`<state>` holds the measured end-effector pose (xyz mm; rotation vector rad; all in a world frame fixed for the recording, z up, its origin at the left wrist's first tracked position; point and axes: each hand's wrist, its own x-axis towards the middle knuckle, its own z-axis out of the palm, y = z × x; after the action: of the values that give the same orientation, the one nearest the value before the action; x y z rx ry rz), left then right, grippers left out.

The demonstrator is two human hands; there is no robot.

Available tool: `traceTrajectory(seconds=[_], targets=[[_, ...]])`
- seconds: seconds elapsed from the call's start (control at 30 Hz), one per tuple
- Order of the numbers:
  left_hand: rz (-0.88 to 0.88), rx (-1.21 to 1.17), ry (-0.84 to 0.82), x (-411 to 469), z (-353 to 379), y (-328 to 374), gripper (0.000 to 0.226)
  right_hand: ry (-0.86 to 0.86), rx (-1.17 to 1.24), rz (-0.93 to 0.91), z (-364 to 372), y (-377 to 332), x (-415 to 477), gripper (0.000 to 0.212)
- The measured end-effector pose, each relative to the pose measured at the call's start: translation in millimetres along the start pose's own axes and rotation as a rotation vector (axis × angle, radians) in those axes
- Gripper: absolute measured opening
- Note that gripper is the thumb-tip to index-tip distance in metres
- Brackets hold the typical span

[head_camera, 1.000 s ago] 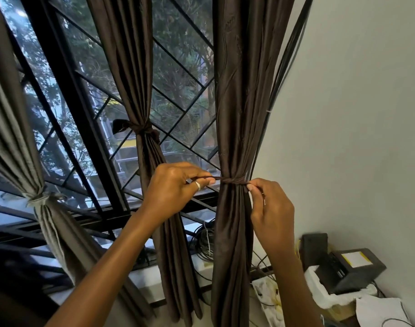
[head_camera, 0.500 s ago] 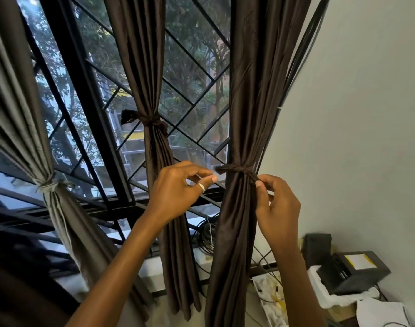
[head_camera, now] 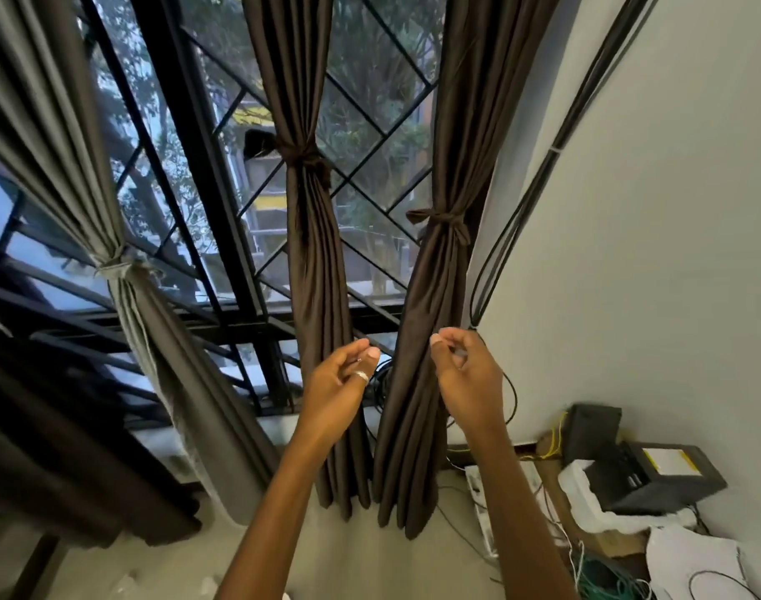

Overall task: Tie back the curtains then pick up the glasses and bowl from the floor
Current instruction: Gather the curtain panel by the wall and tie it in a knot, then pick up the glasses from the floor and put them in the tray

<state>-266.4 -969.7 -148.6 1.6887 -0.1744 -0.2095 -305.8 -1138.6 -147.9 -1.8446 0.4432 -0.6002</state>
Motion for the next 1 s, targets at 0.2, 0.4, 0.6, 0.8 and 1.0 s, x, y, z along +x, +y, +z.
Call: traceTrajectory(seconds=[0.2,0.4,0.6,0.8,1.0], targets=[[-0.152,-0.006,0.008,-5.1,9.1,-39.6,0.043,-0.193,0.054,0.141,44.7,33.8,-25.9,0.024],[-0.395,-0.219,0.194,-58.1,-12.8,-102.5,0.04,-0.412,0.067,0.292,96.2,82.5,-82.5,0.027],[-0.567,-0.344,0.298,-104.7,-39.7,-147.4,0.053,-0.509,0.088,0.423,129.8,110.7,-136.1,0.057],[-0.657,-0.445,0.43,-142.5,-80.6,-175.6,0.058,-0.567,-0.017,0.458,168.7,122.8,-196.8,0.045],[-0.834,-0.284,0.48,-186.8,-138.6,-209.8,0.048,-0.732,-0.172,0.583,204.9,138.1,-266.3,0.05]])
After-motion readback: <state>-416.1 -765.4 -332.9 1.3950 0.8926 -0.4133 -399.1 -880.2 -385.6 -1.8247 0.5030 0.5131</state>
